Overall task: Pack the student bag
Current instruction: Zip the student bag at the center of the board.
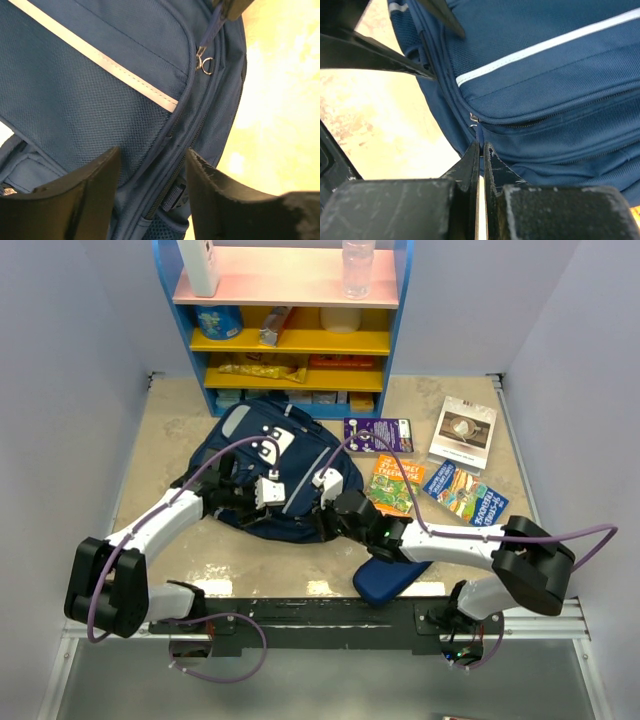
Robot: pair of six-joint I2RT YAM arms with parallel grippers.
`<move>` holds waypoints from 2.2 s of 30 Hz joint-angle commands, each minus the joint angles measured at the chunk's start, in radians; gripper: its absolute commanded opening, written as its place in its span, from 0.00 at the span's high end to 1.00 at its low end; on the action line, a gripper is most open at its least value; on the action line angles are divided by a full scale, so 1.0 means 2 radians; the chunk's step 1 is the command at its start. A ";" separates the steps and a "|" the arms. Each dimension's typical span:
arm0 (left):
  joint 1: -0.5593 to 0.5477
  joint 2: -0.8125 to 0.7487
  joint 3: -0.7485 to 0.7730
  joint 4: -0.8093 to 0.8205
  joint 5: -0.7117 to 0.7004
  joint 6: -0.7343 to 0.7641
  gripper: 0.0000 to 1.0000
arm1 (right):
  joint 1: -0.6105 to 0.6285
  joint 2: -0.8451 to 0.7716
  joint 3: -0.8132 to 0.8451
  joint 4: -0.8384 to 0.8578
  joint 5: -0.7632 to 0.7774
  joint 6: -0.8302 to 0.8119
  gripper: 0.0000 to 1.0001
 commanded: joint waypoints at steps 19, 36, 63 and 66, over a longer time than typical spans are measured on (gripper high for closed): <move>-0.087 0.015 0.001 0.034 -0.045 0.032 1.00 | 0.005 -0.009 0.007 0.003 0.008 0.028 1.00; -0.087 -0.005 -0.010 -0.012 -0.075 0.050 1.00 | -0.054 -0.073 -0.039 -0.041 0.055 0.000 1.00; -0.044 -0.056 0.057 -0.112 -0.060 0.044 1.00 | -0.102 -0.019 -0.010 0.025 -0.124 -0.157 0.56; -0.022 -0.058 0.082 -0.121 -0.037 0.031 1.00 | -0.091 -0.024 -0.026 0.044 -0.134 -0.215 0.52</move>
